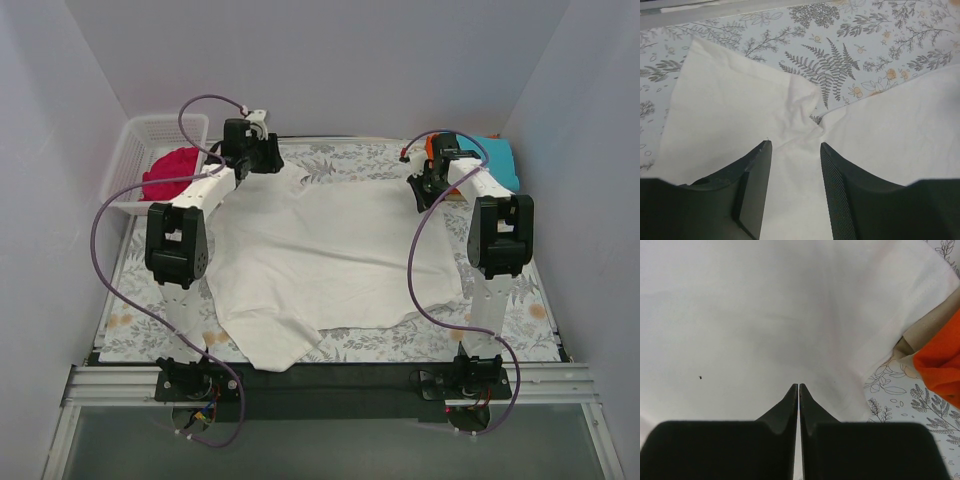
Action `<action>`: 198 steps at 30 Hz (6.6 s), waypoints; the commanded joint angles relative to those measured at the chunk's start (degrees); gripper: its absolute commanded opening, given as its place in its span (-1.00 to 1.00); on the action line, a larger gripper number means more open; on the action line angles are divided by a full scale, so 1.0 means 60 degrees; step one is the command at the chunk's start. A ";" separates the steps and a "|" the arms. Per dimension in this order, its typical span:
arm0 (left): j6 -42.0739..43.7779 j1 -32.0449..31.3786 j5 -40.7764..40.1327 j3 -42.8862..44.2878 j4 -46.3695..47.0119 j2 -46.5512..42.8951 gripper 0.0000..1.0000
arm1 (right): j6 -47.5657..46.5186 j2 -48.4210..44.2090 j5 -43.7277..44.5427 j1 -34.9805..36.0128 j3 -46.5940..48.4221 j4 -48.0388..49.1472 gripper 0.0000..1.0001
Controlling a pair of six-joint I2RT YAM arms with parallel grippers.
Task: Fold and stack the t-shirts
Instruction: Flatten the tshirt out, then fold the tshirt
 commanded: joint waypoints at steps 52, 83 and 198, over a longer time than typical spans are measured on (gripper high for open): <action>0.2400 0.1917 0.1970 -0.3212 -0.4525 -0.4414 0.06 | -0.1643 -0.3877 -0.1469 0.0585 -0.3502 -0.2171 -0.41; 0.3075 0.1917 0.0637 -0.7594 -0.4908 -0.7347 0.08 | -0.0400 -0.4304 -0.0488 0.0468 -0.5291 -0.2158 -0.30; 0.3895 0.2708 -0.0913 -0.8088 -0.4029 -0.5865 -0.23 | -0.0033 -0.1917 -0.0093 0.0395 -0.3240 -0.0826 -0.26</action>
